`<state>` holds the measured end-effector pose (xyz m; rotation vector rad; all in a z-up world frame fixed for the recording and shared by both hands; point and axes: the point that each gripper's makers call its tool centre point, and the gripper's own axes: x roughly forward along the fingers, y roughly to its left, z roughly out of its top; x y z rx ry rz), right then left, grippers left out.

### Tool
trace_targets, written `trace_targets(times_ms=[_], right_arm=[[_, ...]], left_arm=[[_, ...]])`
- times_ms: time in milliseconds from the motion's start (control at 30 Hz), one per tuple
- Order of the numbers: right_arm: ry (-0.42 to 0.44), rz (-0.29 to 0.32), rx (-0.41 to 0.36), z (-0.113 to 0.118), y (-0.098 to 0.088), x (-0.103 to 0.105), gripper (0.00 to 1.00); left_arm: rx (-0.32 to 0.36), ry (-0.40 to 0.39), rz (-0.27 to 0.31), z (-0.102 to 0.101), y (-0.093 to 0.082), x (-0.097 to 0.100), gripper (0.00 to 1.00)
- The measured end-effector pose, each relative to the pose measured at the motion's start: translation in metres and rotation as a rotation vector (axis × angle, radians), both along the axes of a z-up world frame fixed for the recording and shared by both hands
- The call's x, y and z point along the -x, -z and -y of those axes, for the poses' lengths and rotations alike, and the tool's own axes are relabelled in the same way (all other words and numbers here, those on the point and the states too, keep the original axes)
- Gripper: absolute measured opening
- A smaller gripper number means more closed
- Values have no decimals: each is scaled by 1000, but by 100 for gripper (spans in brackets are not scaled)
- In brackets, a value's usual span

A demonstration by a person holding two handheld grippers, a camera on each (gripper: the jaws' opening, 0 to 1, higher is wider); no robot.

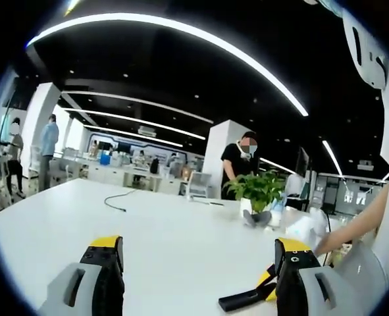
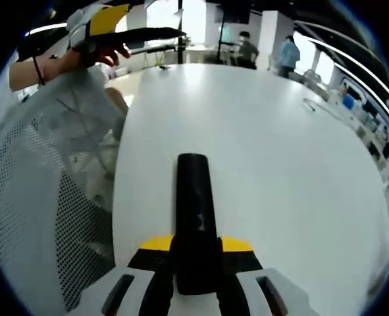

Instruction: Press the specified remote control buttons in sequence, fully releasing each button before pressing the next.

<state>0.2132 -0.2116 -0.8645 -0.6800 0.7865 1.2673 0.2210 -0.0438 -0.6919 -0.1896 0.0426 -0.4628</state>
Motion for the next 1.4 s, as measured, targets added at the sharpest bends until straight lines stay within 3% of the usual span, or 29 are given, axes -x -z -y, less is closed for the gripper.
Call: trace_targets(times_ms=[933, 1067, 1400], right_arm=[[-10, -17, 32, -1, -1, -28, 21], [2, -17, 39, -1, 0, -33, 21], [13, -26, 50, -3, 0, -48, 21]], left_arm=[[23, -8, 0, -4, -2, 1, 99], [11, -40, -9, -10, 1, -1, 100], [-58, 0, -31, -1, 9, 2, 99]])
